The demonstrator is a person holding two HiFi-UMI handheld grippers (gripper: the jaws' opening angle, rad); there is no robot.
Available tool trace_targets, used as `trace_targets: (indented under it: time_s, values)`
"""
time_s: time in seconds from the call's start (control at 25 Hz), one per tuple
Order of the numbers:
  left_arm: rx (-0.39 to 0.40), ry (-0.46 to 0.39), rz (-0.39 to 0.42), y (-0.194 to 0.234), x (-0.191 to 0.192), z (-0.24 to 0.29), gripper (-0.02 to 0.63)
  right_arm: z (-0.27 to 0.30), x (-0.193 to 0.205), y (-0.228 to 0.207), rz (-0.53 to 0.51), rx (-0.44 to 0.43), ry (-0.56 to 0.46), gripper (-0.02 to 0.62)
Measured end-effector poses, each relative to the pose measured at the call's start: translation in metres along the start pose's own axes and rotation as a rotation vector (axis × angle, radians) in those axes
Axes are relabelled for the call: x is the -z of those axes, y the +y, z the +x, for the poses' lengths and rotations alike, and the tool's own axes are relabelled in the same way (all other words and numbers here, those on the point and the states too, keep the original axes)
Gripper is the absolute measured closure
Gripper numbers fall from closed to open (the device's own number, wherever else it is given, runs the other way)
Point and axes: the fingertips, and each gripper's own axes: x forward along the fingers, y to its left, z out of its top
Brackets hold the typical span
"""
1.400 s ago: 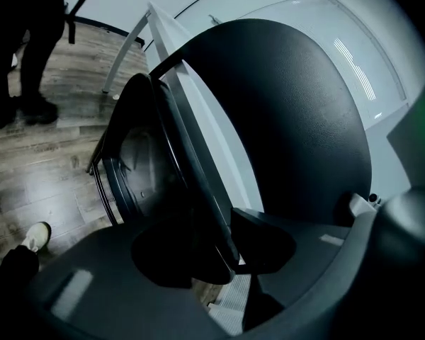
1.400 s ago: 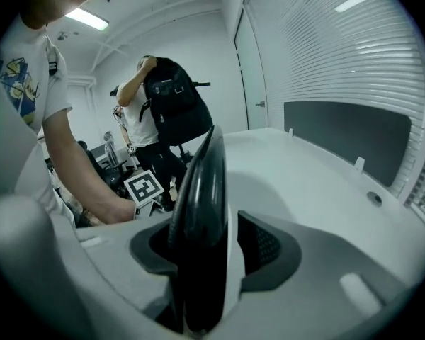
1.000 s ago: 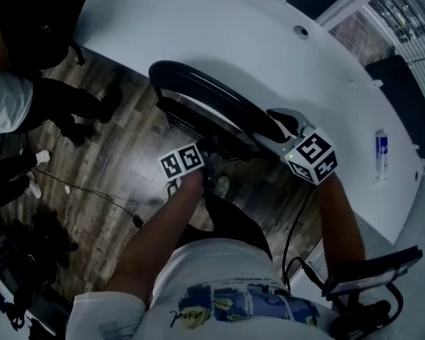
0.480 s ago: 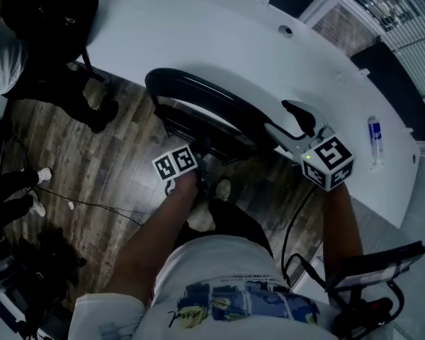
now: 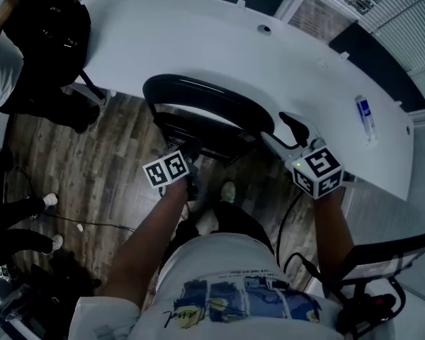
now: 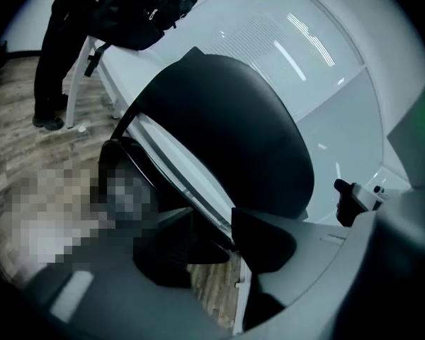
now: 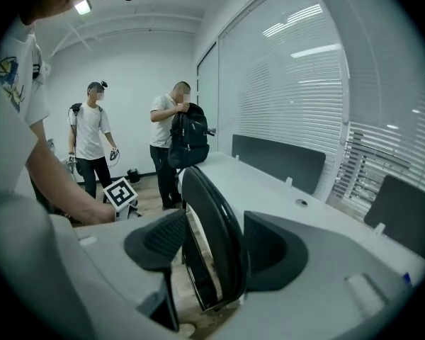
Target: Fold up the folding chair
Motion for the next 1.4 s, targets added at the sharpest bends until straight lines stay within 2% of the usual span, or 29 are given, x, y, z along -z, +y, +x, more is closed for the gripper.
trace_targets:
  time_s: [0.2,0.4,0.52,0.64,0.8,0.96,1.16,1.4]
  values:
    - [0.055,0.003,0.1,-0.008,-0.013,-0.028,0.434,-0.012,0.014,0.026,0.047,0.054,0.014,0.345]
    - [0.109,0.006,0.27,-0.026,-0.028,-0.064,0.434,-0.022,0.023,0.06,0.103,0.079,0.017,0.36]
    - [0.164,0.018,0.33,-0.034,-0.03,-0.089,0.434,-0.026,0.03,0.083,0.11,0.104,0.024,0.373]
    - [0.212,0.035,0.387,-0.042,-0.027,-0.115,0.434,-0.032,0.038,0.107,0.126,0.131,0.027,0.406]
    - [0.275,0.06,0.508,-0.055,-0.02,-0.153,0.438,-0.046,0.048,0.136,0.162,0.197,0.014,0.504]
    - [0.34,0.087,0.62,-0.067,-0.002,-0.195,0.498,-0.068,0.059,0.177,0.192,0.254,0.005,0.577]
    - [0.373,0.103,0.691,-0.077,0.016,-0.223,0.597,-0.089,0.072,0.212,0.221,0.276,0.015,0.592]
    - [0.411,0.139,0.714,-0.086,0.029,-0.229,0.603,-0.092,0.081,0.222,0.224,0.268,0.021,0.592]
